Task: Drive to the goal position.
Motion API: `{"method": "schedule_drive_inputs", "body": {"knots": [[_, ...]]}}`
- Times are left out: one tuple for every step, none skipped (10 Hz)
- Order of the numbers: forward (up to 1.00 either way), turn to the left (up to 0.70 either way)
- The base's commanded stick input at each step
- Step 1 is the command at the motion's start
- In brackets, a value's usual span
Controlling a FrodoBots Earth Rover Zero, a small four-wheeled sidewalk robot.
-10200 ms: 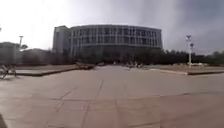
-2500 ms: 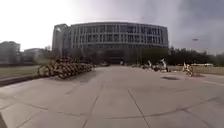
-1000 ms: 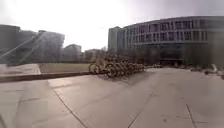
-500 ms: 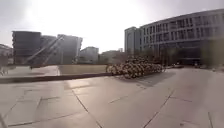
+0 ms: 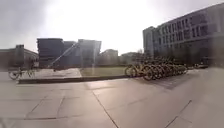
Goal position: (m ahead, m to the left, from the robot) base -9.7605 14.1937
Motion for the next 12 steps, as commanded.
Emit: {"method": "schedule_drive_inputs", "body": {"knots": [[0.0, 0.7], [0.0, 0.7], [0.0, 0.7], [0.0, 0.7], [0.0, 0.7], [0.0, 0.7], [0.0, 0.7], [0.0, 0.7], [0.0, 0.7], [0.0, 0.7], [0.38, 0.51], [0.7, 0.35]]}}
